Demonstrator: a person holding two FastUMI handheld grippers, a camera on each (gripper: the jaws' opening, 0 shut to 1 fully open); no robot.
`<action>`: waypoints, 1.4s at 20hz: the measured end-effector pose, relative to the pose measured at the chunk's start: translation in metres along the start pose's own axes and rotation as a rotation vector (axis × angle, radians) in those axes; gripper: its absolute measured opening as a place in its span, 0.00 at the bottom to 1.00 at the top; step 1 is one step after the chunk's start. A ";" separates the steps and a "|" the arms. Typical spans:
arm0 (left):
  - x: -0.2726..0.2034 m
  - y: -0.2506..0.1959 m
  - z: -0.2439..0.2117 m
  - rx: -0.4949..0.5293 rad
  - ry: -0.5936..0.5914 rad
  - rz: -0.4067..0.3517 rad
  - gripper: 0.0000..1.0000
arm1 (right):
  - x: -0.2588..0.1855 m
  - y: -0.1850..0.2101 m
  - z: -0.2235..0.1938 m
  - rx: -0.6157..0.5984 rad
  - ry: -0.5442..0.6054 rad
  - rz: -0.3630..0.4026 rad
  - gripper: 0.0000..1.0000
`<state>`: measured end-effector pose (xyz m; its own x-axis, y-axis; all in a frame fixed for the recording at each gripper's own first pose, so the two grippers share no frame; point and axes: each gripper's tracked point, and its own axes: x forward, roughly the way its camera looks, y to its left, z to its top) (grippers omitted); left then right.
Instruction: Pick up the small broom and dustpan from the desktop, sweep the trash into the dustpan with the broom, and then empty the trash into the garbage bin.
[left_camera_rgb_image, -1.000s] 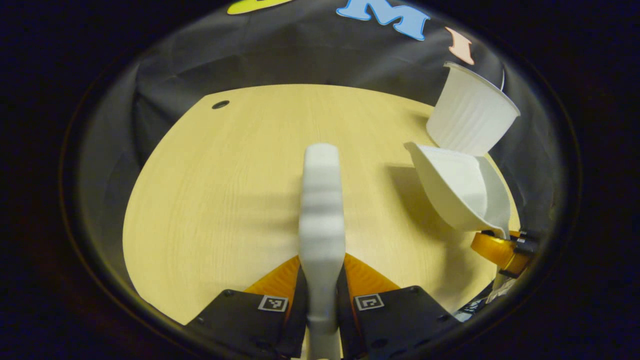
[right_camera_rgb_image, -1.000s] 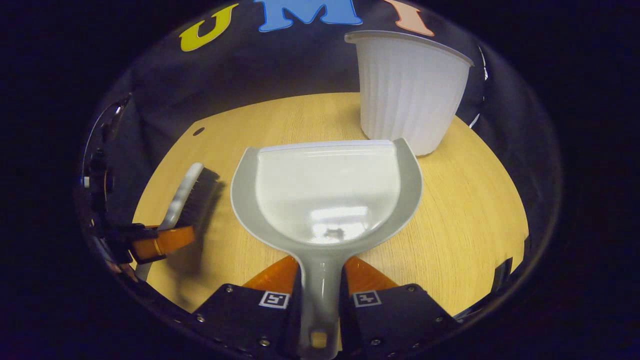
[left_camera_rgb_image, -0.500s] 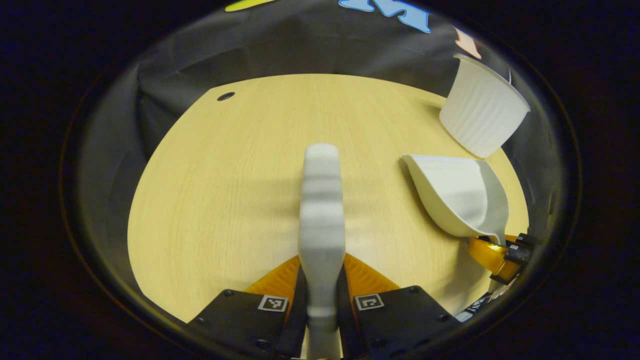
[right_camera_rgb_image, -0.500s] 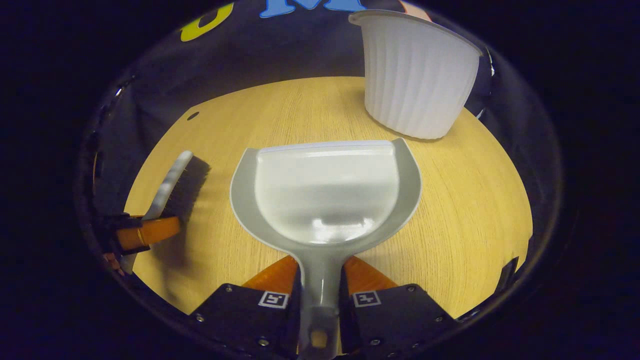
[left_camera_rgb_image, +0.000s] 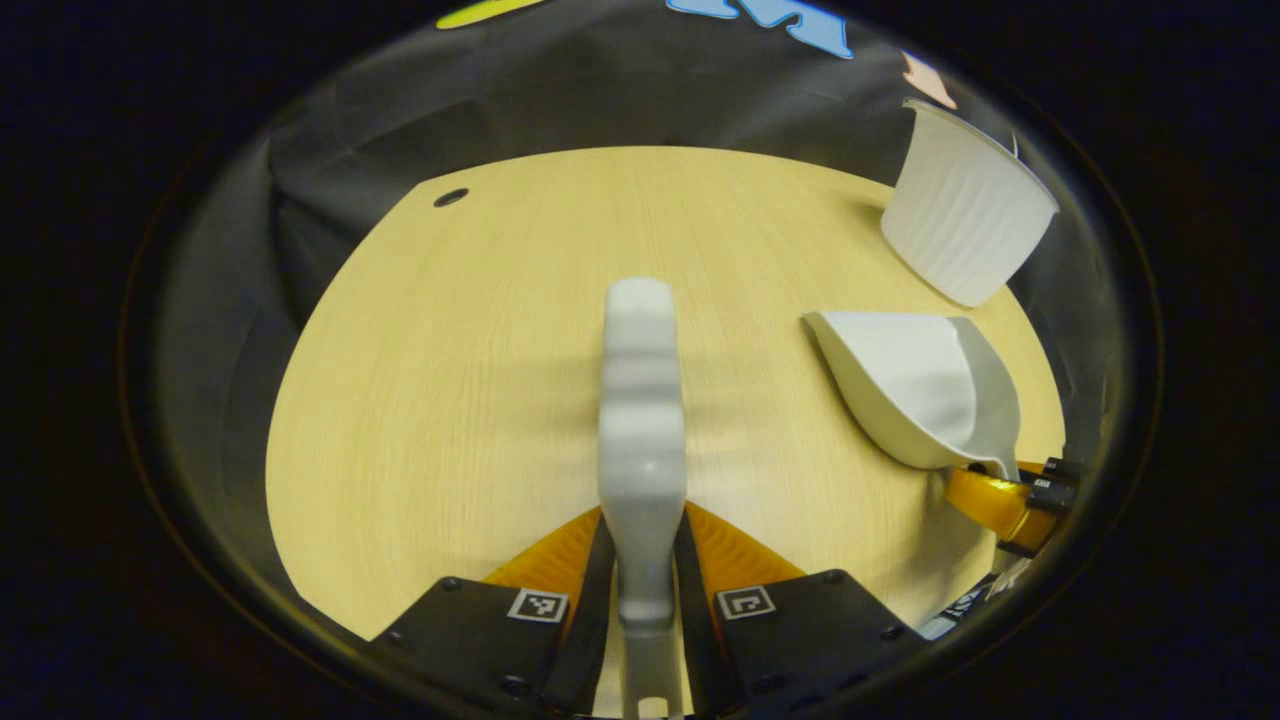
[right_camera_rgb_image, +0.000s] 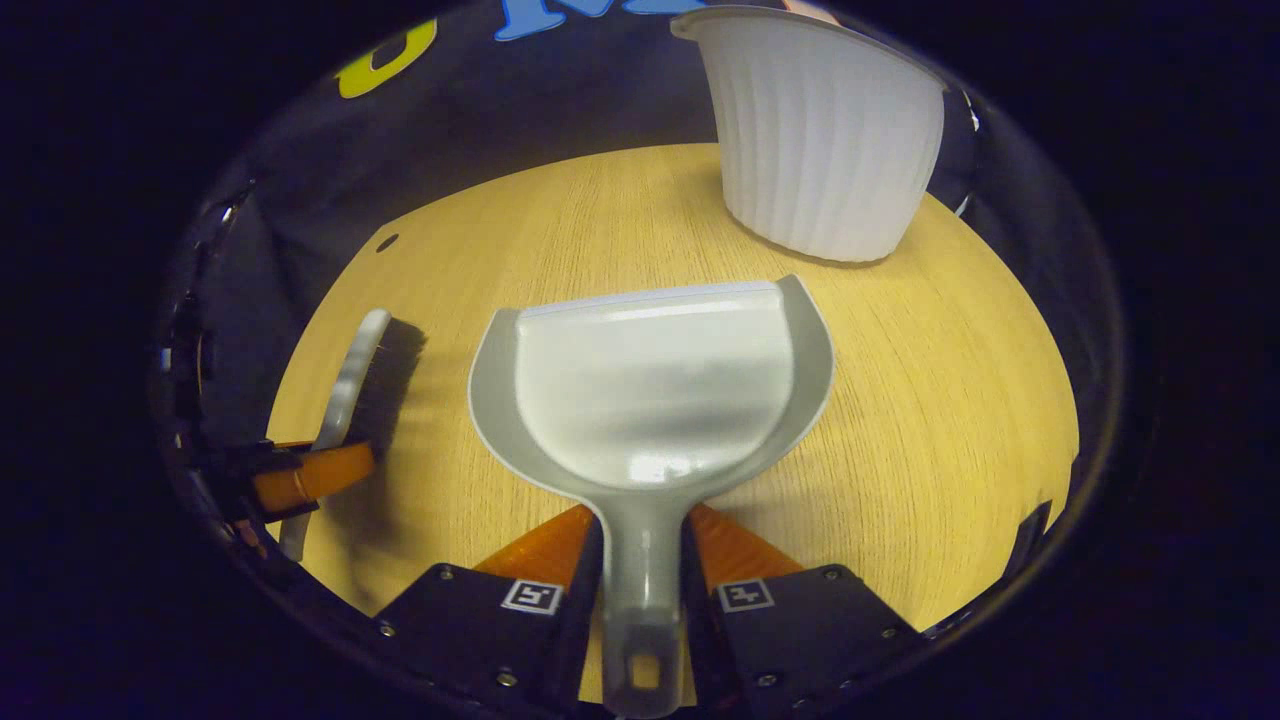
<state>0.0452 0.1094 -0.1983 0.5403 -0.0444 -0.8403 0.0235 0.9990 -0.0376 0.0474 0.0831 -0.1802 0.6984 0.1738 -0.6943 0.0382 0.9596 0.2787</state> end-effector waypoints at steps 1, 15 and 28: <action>-0.005 0.001 0.004 0.010 -0.004 0.002 0.40 | -0.002 0.000 0.000 0.007 0.002 0.003 0.49; -0.118 -0.009 0.117 0.027 -0.409 -0.011 1.00 | -0.092 -0.033 0.068 0.014 -0.283 -0.006 0.97; -0.283 -0.050 0.194 -0.082 -1.004 -0.023 0.97 | -0.226 -0.054 0.172 -0.277 -0.907 -0.099 0.96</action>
<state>0.0545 0.0721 0.1461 1.0000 -0.0052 0.0042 0.0056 0.9931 -0.1172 0.0105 -0.0459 0.0757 0.9937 -0.0372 0.1056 0.0375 0.9993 -0.0012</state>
